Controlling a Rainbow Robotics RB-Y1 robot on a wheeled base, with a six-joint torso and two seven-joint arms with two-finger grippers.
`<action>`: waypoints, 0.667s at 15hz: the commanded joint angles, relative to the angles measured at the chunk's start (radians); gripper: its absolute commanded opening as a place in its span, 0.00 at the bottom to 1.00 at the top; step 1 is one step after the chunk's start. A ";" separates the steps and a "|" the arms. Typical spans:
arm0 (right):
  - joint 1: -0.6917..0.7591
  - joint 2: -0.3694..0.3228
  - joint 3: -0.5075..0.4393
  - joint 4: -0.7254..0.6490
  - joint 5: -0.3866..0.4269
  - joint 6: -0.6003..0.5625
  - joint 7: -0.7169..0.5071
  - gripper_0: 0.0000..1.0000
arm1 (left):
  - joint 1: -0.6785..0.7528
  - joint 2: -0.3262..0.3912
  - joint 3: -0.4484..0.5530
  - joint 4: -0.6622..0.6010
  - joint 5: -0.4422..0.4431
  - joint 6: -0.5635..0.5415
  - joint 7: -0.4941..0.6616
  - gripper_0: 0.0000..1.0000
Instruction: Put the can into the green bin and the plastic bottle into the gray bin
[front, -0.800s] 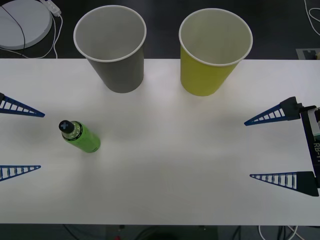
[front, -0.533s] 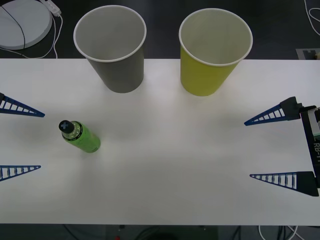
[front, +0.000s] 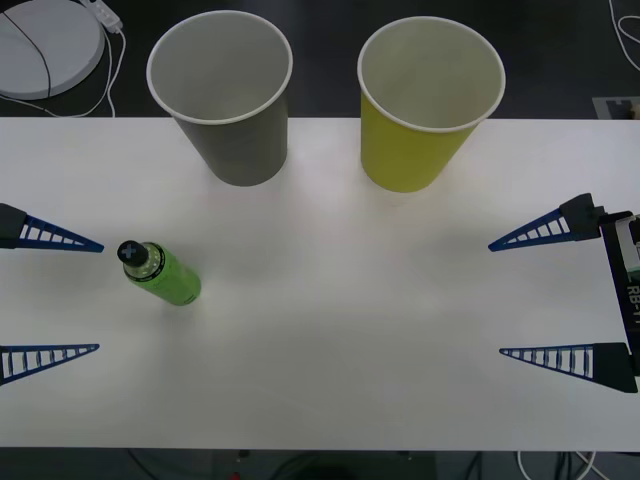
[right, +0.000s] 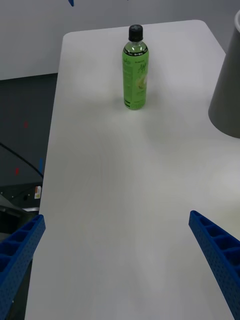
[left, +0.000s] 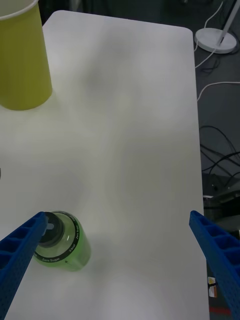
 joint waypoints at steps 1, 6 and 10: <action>0.000 0.000 0.000 0.000 0.000 0.000 0.000 1.00 | 0.004 0.006 0.000 0.026 -0.001 0.032 0.000 1.00; 0.000 0.000 0.000 0.000 0.000 0.000 0.000 1.00 | 0.035 0.026 0.000 0.064 0.005 0.097 -0.006 1.00; 0.000 0.000 0.000 0.000 0.000 0.000 0.000 1.00 | 0.088 0.026 -0.001 0.064 0.020 0.170 -0.026 1.00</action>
